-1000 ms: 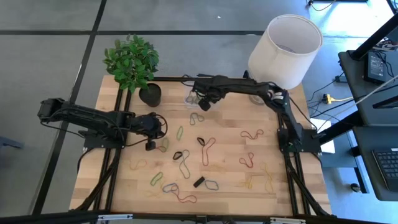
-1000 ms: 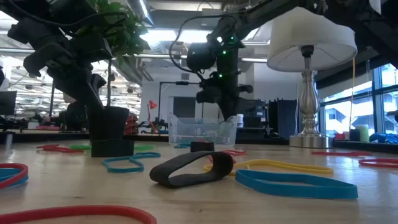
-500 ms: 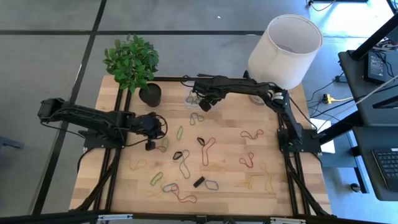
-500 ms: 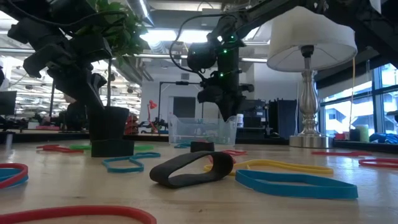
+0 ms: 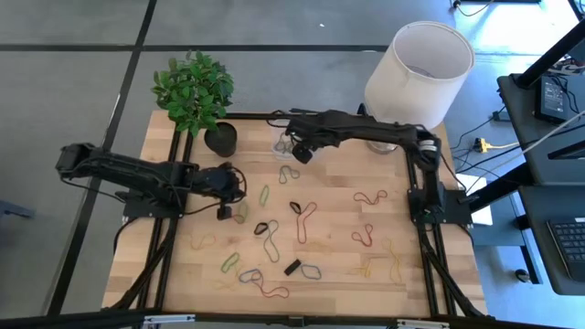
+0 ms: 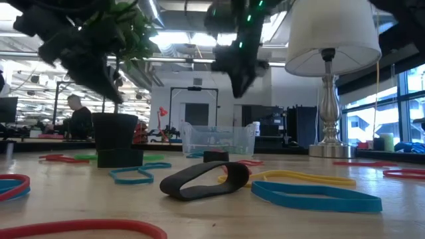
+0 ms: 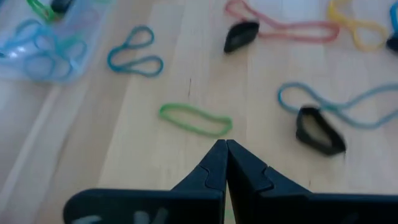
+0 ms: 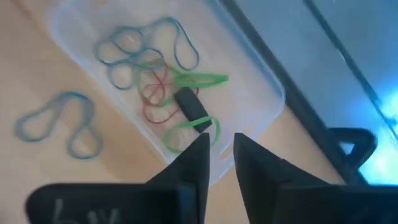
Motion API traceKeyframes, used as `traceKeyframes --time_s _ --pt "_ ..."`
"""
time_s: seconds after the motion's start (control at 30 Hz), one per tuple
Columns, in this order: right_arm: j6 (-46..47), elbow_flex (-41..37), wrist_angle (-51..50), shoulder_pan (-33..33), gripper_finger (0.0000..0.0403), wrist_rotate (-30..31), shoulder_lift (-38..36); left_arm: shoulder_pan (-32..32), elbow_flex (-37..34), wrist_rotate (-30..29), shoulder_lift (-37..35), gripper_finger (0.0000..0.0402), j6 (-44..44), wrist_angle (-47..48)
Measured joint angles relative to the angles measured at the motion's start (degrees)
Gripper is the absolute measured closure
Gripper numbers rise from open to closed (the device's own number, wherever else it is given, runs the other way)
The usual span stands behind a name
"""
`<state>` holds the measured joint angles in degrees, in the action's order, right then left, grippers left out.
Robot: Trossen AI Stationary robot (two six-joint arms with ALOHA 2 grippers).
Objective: Pick and place rubber bands into bin
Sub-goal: Put the red rubber band into the transparent bin
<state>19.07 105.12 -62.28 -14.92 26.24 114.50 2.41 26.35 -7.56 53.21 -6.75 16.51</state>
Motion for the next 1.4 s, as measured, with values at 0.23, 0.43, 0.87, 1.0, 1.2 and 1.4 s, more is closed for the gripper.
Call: traceKeyframes --time_s 0.23,0.43,0.87,1.0,1.2,1.4 --pt "-2.9 -8.7 3.0 6.3 0.0363 -1.2 -10.5 4.1 7.4 -4.8 5.6 0.04 -6.0 3.2" --pt "-0.8 -31.8 19.7 12.2 0.0391 -11.4 -26.5 9.0 15.8 -6.9 15.3 0.0399 -9.8 9.1" --pt "19.7 -64.1 32.3 30.0 0.0397 -16.9 -56.2 14.5 21.9 -0.4 25.9 0.0361 -15.6 27.2" --pt "22.8 -67.1 32.3 32.6 0.04 -16.9 -60.1 14.5 21.9 -0.4 27.1 0.0322 -15.6 30.5" --pt "22.7 -67.8 32.9 35.2 0.0394 -16.8 -61.5 13.7 18.4 -1.1 28.1 0.0283 -15.9 29.0" --pt "22.5 -67.8 32.7 38.0 0.0399 -16.8 -61.3 12.8 13.6 1.6 28.8 0.0287 -19.0 23.6"
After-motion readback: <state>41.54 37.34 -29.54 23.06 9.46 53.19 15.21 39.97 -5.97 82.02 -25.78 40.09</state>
